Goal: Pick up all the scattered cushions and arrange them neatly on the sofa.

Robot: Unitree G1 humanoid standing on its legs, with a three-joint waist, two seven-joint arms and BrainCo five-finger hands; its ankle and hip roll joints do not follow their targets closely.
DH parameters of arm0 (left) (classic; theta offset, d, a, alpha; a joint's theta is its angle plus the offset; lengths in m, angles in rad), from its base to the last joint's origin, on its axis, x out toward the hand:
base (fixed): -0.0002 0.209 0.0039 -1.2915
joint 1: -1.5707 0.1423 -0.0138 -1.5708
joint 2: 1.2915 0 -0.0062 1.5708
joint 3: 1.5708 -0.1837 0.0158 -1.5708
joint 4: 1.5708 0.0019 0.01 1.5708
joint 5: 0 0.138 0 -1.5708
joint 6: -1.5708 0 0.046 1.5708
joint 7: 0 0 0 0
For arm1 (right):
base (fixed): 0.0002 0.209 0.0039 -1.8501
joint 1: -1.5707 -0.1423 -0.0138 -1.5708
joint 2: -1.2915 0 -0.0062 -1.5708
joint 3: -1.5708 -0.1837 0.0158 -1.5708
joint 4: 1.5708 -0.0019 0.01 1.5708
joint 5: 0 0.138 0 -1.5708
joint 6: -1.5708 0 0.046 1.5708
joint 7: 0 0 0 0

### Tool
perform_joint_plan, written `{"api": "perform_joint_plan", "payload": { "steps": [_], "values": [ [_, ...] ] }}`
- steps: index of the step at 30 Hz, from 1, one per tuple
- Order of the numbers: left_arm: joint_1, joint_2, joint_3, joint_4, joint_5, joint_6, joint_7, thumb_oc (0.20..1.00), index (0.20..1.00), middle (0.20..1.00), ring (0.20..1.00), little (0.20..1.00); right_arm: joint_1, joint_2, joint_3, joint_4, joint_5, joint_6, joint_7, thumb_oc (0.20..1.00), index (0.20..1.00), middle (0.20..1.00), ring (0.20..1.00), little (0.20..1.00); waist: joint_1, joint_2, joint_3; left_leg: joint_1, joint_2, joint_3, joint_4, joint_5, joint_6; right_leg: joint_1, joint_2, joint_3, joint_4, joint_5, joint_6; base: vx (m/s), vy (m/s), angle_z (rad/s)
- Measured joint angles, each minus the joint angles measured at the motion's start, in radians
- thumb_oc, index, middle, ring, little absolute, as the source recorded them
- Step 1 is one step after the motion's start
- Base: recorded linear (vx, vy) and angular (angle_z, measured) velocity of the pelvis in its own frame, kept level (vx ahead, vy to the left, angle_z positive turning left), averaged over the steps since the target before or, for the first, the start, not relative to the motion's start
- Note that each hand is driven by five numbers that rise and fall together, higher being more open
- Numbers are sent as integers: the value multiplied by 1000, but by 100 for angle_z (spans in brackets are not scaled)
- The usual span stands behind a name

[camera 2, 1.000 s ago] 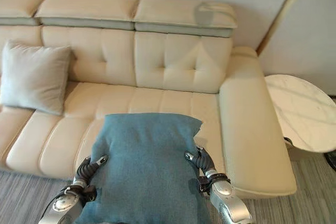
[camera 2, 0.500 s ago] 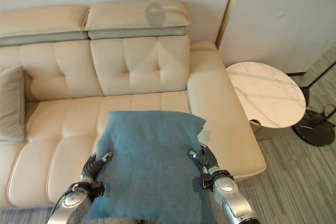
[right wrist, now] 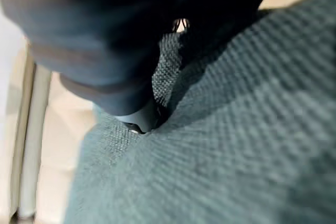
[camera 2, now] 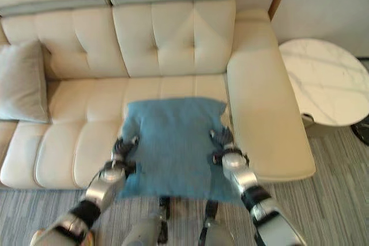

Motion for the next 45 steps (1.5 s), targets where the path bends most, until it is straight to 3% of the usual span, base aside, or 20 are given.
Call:
{"api": "perform_joint_plan", "payload": {
  "steps": [3, 11, 18, 21, 22, 28, 32, 36, 37, 38, 39, 42, 43, 45],
  "values": [
    [-203, 61, 1, -13, 1, -26, 30, 200, 200, 200, 200, 200, -166, -22, -21, -2, 0, -23, -62, 200, 200, 200, 200, 200, -5, -18, 64, -40, -7, 18, 1, 9, 11, -78, -14, 21, 66, -6, -4, 58, 65, -15],
    [-473, 142, -5, -35, 93, -70, 170, 200, 200, 200, 200, 200, -401, -54, -25, -37, -12, -102, -211, 200, 200, 200, 200, 200, -29, -58, 98, -152, -24, 22, 55, 6, 23, -243, -44, 55, 223, -63, -12, 28, 40, 0],
    [-731, 206, -62, -31, 209, -66, 311, 200, 200, 200, 200, 200, -690, -154, 22, -42, -192, -126, -363, 200, 200, 200, 200, 200, -42, -76, 127, -412, -29, 6, 259, -32, 38, -500, -77, 85, 438, -124, -24, 13, -18, 11],
    [-840, 227, -101, 2, 251, -60, 350, 200, 200, 200, 200, 200, -817, -225, 90, -33, -231, -131, -409, 200, 200, 200, 200, 200, -52, -76, 127, -536, -28, -16, 377, -74, 34, -613, -89, 89, 550, -159, -34, 44, -34, 13],
    [-905, 251, -169, 51, 281, -55, 364, 200, 200, 200, 200, 200, -890, -267, 162, -9, -246, -131, -427, 200, 200, 200, 200, 200, -53, -76, 126, -597, -28, -23, 432, -87, 33, -671, -93, 96, 599, -166, -38, 40, -5, 2],
    [-1095, 340, -346, 215, 405, -11, 358, 200, 200, 200, 200, 200, -1086, -332, 299, 58, -317, -153, -447, 200, 200, 200, 200, 200, -51, -77, 126, -821, -27, -33, 574, -117, 36, -899, -104, 122, 738, -193, -51, 42, -8, 2],
    [-1103, 390, -379, 225, 440, 9, 330, 200, 200, 200, 200, 200, -1096, -332, 353, 81, -335, -152, -430, 200, 200, 200, 200, 200, -43, -76, 125, -896, -31, -34, 567, -114, 34, -980, -102, 132, 733, -178, -56, 15, -4, -2],
    [-1104, 384, -384, 259, 442, 27, 314, 200, 200, 200, 200, 200, -1098, -326, 422, 128, -335, -142, -399, 200, 200, 200, 200, 200, -43, -76, 125, -929, -38, -45, 542, -83, 35, -1007, -103, 118, 722, -157, -51, 30, 1, 3],
    [-1104, 378, -387, 264, 442, 27, 313, 213, 213, 213, 213, 213, -1098, -326, 422, 133, -335, -136, -398, 200, 200, 200, 200, 200, -42, -76, 125, -931, -44, -47, 537, -63, 35, -1008, -106, 117, 721, -157, -50, 17, 14, 14],
    [-1104, 370, -387, 277, 442, 27, 312, 567, 567, 567, 567, 567, -1098, -326, 423, 134, -335, -130, -396, 200, 200, 200, 200, 200, -38, -76, 125, -931, -46, -48, 535, -62, 36, -1008, -107, 118, 719, -157, -49, 12, 14, 10],
    [-1105, 356, -386, 296, 442, 29, 310, 1000, 1000, 1000, 1000, 1000, -1100, -323, 428, 142, -335, -127, -389, 1000, 1000, 1000, 1000, 1000, -31, -76, 125, -931, -49, -52, 532, -61, 35, -1005, -108, 119, 717, -158, -48, 9, 13, 8],
    [-1123, 308, -386, 394, 441, 34, 284, 1000, 1000, 1000, 1000, 1000, -1114, -297, 487, 241, -332, -119, -349, 1000, 1000, 1000, 1000, 1000, -26, -76, 125, -919, -55, -66, 528, -60, 34, -988, -112, 112, 716, -159, -46, 7, 20, 14],
    [-1133, 289, -387, 410, 441, 51, 249, 1000, 1000, 1000, 1000, 1000, -1116, -296, 503, 281, -332, -100, -285, 1000, 1000, 1000, 1000, 1000, -22, -77, 126, -907, -59, -79, 523, -59, 34, -974, -120, 106, 723, -163, -45, 11, 24, 19],
    [-1142, 296, -384, 411, 438, 51, 239, 1000, 1000, 1000, 1000, 1000, -1116, -298, 503, 307, -329, -99, -268, 1000, 1000, 1000, 1000, 1000, -17, -77, 126, -895, -63, -83, 523, -59, 34, -960, -121, 108, 724, -163, -45, 10, 20, 13]
  ]
}}
